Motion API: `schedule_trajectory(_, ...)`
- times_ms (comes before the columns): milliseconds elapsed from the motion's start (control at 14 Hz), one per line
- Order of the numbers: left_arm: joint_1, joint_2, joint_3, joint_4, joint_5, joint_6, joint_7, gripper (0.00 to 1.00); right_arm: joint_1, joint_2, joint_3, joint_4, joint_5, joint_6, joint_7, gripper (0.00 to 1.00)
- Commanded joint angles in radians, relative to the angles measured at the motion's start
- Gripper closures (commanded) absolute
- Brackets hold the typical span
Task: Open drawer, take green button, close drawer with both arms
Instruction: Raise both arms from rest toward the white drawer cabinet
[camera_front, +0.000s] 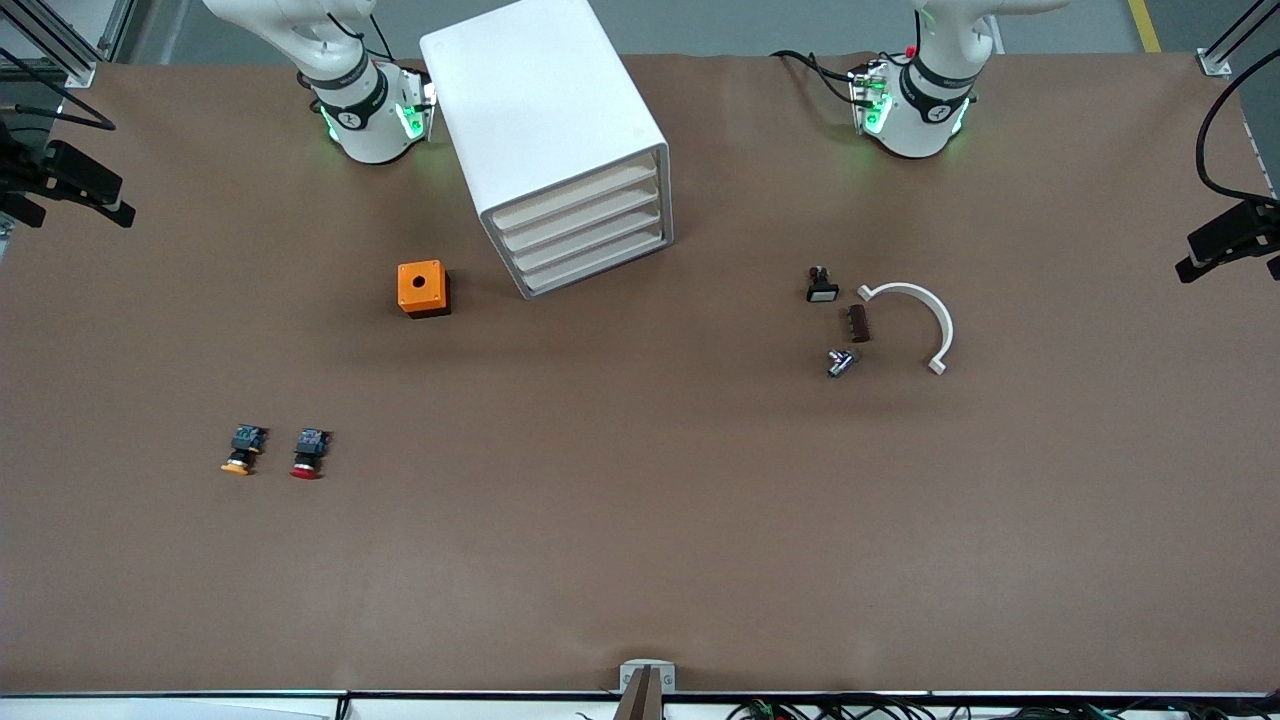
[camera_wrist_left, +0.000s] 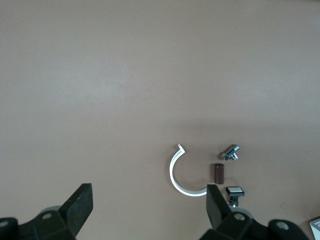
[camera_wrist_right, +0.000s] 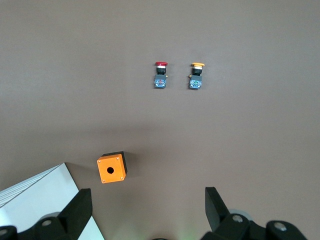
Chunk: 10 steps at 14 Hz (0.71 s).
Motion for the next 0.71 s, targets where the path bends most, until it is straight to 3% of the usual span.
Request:
schedule_trajectory(0, 0.001, 0.008, -0.005, 0.02, 0.02, -0.021, 0.018, 0.0, -0.017, -0.024, 0.011, -0.022, 0.003, 0.005, -0.013, 0.0)
schedule_trajectory(641, -0.011, 0.057, -0.011, 0.012, 0.018, -0.03, -0.018, 0.0, -0.02, -0.018, 0.009, -0.007, 0.0, -0.019, -0.01, 0.0)
